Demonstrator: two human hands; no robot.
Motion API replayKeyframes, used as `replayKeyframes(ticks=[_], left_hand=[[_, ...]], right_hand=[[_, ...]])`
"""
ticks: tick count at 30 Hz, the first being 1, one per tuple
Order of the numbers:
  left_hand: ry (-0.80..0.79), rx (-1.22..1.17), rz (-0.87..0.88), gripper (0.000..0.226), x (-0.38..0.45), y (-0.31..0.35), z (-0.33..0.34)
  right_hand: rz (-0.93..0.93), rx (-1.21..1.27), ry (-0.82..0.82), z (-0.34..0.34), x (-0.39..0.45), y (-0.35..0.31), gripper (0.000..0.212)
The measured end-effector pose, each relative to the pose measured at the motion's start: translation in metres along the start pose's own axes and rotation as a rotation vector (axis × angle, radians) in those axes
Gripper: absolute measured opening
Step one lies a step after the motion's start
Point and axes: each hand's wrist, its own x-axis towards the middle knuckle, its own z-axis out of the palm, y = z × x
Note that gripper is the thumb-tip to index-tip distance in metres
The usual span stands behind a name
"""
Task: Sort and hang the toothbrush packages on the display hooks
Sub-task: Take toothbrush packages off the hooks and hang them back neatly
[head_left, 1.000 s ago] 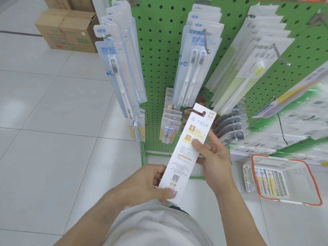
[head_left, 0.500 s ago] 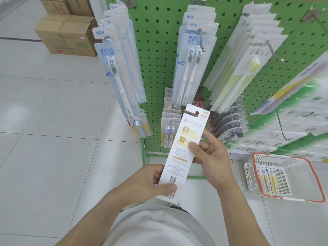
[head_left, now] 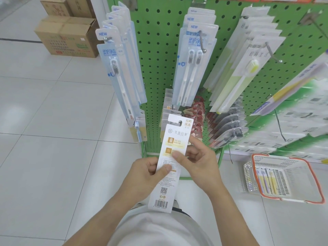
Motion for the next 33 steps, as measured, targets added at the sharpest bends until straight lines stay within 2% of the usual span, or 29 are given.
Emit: replayKeyframes(ticks=[3, 6, 10, 13, 15, 19, 24, 29, 31, 33], left_hand=[[0.024, 0.072, 0.007, 0.013, -0.001, 0.000, 0.002], [0.029, 0.121, 0.039, 0.015, -0.002, -0.001, 0.002], [0.037, -0.064, 0.012, 0.022, -0.002, 0.000, -0.002], [-0.116, -0.332, -0.185, 0.050, 0.002, 0.002, -0.005], [-0.230, -0.493, -0.270, 0.054, 0.004, 0.002, -0.005], [-0.305, -0.428, -0.235, 0.057, 0.005, -0.002, -0.003], [-0.126, -0.374, -0.175, 0.043, 0.005, -0.010, -0.003], [0.194, -0.256, -0.194, 0.048, 0.011, -0.016, -0.002], [0.269, -0.218, -0.153, 0.038, 0.013, -0.018, -0.003], [0.262, -0.162, -0.090, 0.026, 0.015, -0.020, -0.003]], right_hand=[[0.001, -0.003, 0.146, 0.009, 0.003, 0.006, 0.029], [0.019, 0.056, 0.161, 0.017, 0.004, 0.009, 0.029], [0.048, 0.117, 0.140, 0.015, 0.004, 0.008, 0.027], [0.076, 0.179, 0.131, 0.015, 0.004, 0.007, 0.030], [0.095, 0.200, 0.122, 0.019, 0.003, 0.005, 0.030], [0.086, 0.147, 0.101, 0.025, 0.001, 0.009, 0.022], [0.102, 0.069, 0.144, 0.028, 0.005, 0.013, 0.022], [0.244, 0.221, 0.098, 0.027, 0.005, 0.005, 0.052], [0.232, 0.202, 0.052, 0.027, 0.007, 0.004, 0.041], [0.198, 0.142, 0.054, 0.025, 0.009, 0.010, 0.023]])
